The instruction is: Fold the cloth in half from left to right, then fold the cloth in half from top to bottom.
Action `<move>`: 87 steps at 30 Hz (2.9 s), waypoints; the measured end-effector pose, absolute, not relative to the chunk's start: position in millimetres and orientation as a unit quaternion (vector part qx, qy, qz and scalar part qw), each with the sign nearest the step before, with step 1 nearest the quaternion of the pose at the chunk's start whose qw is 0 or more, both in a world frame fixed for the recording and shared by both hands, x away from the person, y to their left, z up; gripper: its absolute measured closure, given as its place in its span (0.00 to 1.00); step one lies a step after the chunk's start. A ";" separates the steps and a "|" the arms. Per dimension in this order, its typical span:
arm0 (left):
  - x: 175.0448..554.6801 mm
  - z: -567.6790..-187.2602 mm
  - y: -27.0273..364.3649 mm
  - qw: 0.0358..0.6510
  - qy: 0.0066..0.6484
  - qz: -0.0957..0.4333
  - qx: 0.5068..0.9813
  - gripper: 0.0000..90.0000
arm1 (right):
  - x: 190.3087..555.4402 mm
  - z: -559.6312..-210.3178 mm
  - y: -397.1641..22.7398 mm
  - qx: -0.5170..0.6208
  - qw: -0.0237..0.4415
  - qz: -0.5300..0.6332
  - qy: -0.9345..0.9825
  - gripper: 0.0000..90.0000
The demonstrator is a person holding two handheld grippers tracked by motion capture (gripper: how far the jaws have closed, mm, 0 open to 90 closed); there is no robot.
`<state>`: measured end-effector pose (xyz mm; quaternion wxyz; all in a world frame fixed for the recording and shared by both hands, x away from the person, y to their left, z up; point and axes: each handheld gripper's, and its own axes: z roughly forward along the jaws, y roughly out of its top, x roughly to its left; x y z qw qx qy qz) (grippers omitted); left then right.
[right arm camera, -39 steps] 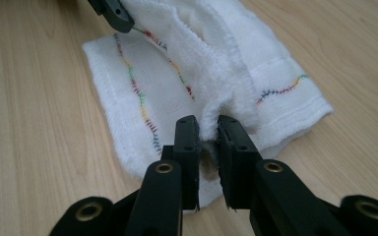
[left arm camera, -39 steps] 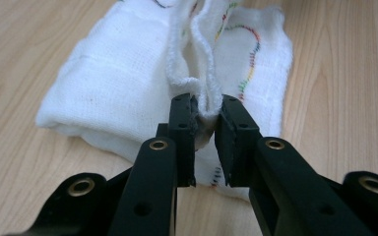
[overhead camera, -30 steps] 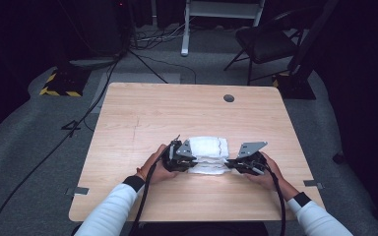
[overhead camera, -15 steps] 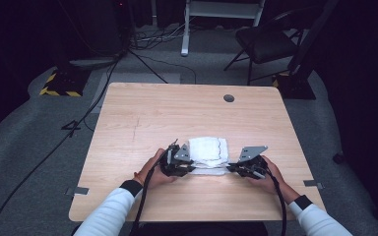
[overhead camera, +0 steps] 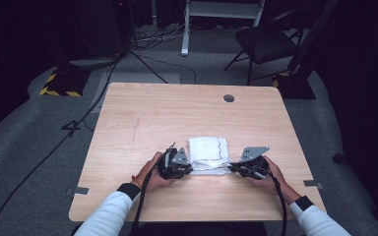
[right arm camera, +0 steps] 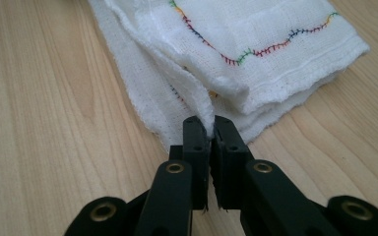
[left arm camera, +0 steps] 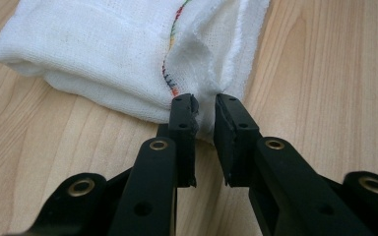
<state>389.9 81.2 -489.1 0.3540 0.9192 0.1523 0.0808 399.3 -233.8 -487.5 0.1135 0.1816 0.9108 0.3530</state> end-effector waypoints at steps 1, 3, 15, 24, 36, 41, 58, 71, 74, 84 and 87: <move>390.0 -489.4 81.1 0.353 0.153 0.079 0.920 0.86 | 399.8 -487.4 -233.8 0.181 0.115 0.352 0.911 0.95; 391.1 -490.0 81.6 0.356 0.152 0.077 0.919 0.86 | 401.6 -488.2 -234.0 0.183 0.108 0.352 0.912 0.94; 386.1 -491.4 85.6 0.347 0.159 0.077 0.921 0.83 | 400.7 -486.9 -241.1 0.195 0.097 0.358 0.908 0.86; 385.0 -480.8 87.5 0.361 0.161 0.093 0.914 0.76 | 400.3 -478.4 -245.3 0.195 0.110 0.359 0.906 0.70; 378.8 -461.2 100.9 0.367 0.191 0.119 0.902 0.56 | 395.7 -465.1 -248.5 0.203 0.126 0.340 0.910 0.43; 375.3 -458.3 108.7 0.372 0.210 0.131 0.894 0.46 | 393.0 -462.4 -249.7 0.202 0.128 0.344 0.908 0.38; 405.7 -487.0 61.0 0.344 0.238 0.125 0.900 0.31 | 410.8 -486.7 -218.0 0.206 0.120 0.350 0.906 0.46; 431.2 -489.7 80.5 0.338 0.264 0.145 0.892 0.29 | 443.3 -493.1 -190.5 0.227 0.110 0.361 0.898 0.48; 434.4 -490.2 88.5 0.338 0.272 0.152 0.888 0.29 | 447.8 -493.5 -182.4 0.228 0.111 0.362 0.897 0.49; 431.8 -484.7 99.3 0.327 0.276 0.179 0.886 0.24 | 446.5 -488.3 -176.4 0.222 0.129 0.352 0.900 0.45; 426.8 -478.0 102.2 0.306 0.264 0.204 0.892 0.22 | 443.9 -482.6 -178.5 0.217 0.134 0.353 0.900 0.44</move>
